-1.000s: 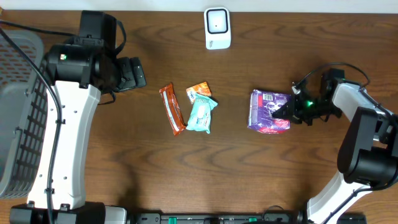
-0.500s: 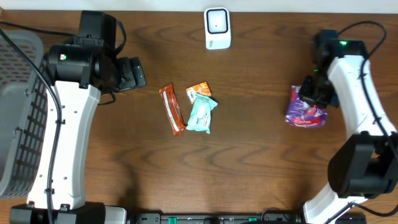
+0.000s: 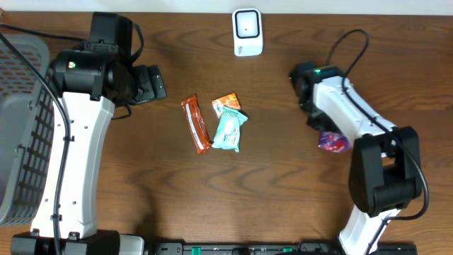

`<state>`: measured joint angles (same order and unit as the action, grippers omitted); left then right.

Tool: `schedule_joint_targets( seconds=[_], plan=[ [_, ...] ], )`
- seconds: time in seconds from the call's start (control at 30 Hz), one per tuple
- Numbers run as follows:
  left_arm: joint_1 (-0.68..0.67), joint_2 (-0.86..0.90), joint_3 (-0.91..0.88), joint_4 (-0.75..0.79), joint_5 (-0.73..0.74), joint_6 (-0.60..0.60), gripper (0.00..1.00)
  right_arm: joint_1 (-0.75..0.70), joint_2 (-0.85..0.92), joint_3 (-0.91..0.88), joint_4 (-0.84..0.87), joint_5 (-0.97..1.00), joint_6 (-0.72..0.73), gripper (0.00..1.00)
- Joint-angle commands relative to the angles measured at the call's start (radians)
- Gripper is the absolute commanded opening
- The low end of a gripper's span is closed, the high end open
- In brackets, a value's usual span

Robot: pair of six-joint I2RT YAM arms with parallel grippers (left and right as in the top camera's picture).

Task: Scan the item barcode
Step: 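Carry the pink bag with the right gripper up to the scanner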

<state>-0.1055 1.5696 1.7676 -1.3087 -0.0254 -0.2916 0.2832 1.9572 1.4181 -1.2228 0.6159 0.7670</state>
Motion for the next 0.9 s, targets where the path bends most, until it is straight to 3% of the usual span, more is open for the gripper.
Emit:
schedule_joint_targets(
  seconds=[0.0,0.03,0.1,0.13,0.37,0.4,0.43,0.57,0.87],
  plan=[
    [0.003,0.007,-0.002,-0.004,-0.001,-0.008,0.98,0.075,0.032,-0.001,0.052,-0.109,0.009,0.32],
    [0.003,0.007,-0.002,-0.004,-0.001,-0.008,0.98,0.092,0.032,0.002,0.065,-0.138,0.009,0.54],
    [0.003,0.007,-0.002,-0.004,-0.001,-0.008,0.98,0.116,0.032,0.016,0.092,-0.218,-0.013,0.75],
    [0.003,0.007,-0.002,-0.004,-0.001,-0.008,0.98,0.123,0.032,0.032,0.106,-0.272,-0.032,0.81],
    [0.003,0.007,-0.002,-0.004,-0.001,-0.008,0.98,0.085,0.031,0.293,0.117,-0.695,-0.254,0.85],
    [0.003,0.007,-0.002,-0.004,-0.001,-0.008,0.98,0.069,0.031,0.340,0.100,-0.739,-0.286,0.90],
    [0.003,0.007,-0.002,-0.004,-0.001,-0.008,0.98,0.053,0.031,0.379,0.082,-0.768,-0.311,0.98],
    [0.003,0.007,-0.002,-0.004,-0.001,-0.008,0.98,-0.039,0.031,0.504,-0.027,-0.809,-0.409,0.99],
    [0.003,0.007,-0.002,-0.004,-0.001,-0.008,0.98,-0.239,0.032,0.407,-0.181,-0.848,-0.682,0.99]
  ],
)
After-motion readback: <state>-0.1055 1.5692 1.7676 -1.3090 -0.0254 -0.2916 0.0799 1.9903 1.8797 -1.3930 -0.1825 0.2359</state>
